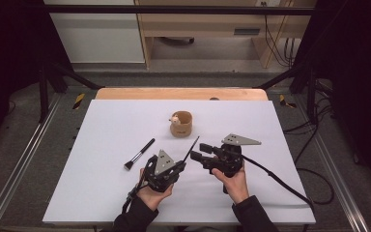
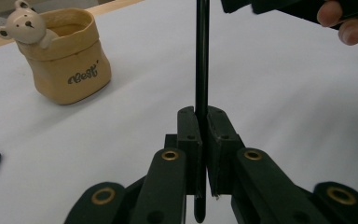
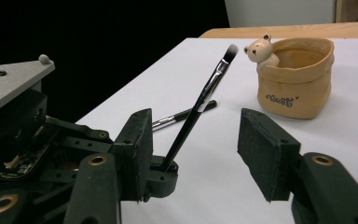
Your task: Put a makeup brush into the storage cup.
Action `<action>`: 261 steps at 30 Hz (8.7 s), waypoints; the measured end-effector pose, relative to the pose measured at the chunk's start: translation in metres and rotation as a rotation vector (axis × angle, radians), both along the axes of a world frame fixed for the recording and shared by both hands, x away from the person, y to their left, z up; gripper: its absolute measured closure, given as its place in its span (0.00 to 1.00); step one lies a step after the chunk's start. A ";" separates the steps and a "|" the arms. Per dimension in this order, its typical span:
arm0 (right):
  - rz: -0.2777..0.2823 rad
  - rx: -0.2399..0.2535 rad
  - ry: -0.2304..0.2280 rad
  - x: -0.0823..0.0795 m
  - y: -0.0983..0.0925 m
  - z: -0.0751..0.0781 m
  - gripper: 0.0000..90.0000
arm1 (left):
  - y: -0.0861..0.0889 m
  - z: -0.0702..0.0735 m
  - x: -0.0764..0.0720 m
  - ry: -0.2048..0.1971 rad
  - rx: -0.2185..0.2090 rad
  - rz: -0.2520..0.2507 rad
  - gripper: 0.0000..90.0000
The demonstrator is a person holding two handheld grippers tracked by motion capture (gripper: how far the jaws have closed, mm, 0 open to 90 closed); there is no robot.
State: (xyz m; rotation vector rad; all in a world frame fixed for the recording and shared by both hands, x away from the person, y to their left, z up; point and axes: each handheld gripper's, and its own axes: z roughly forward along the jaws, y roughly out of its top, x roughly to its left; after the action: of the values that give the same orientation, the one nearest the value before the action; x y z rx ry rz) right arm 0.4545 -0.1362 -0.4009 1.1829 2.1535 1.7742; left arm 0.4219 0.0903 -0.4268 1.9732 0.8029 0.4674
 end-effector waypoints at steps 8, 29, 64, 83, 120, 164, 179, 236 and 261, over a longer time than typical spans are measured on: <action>0.016 0.002 0.021 0.000 0.001 -0.002 0.64 | -0.003 -0.001 -0.003 -0.004 0.003 -0.015 0.94; 0.067 0.028 0.059 0.000 0.001 -0.002 0.91 | -0.010 -0.003 -0.008 -0.008 -0.004 -0.036 0.94; 0.008 -0.060 -0.069 -0.007 -0.017 0.014 0.95 | 0.023 0.009 0.005 -0.028 -0.028 -0.069 0.33; -0.026 -0.080 -0.105 -0.002 -0.026 0.019 0.95 | 0.052 0.030 0.011 -0.052 -0.028 -0.073 0.16; -0.084 -0.152 -0.168 0.025 -0.016 0.047 0.95 | 0.129 0.024 0.010 -0.060 -0.023 0.055 0.10; -0.182 -0.182 -0.192 0.085 0.017 0.059 0.95 | 0.148 0.016 0.016 -0.055 0.005 0.063 0.09; -0.224 -0.187 -0.191 0.106 0.026 0.060 0.95 | 0.147 0.015 0.016 -0.051 0.011 0.058 0.09; -0.258 -0.284 -0.118 0.144 0.057 0.011 0.95 | 0.147 0.015 0.016 -0.051 0.013 0.046 0.10; -0.246 -0.323 -0.040 0.151 0.059 -0.001 0.92 | 0.147 0.015 0.016 -0.052 0.013 0.045 0.10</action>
State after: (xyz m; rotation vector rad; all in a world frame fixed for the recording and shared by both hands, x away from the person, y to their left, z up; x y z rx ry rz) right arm 0.6053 -0.0772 -0.4022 1.2502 2.0655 1.2833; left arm 0.4378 0.2372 -0.4115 1.9502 0.8150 0.5489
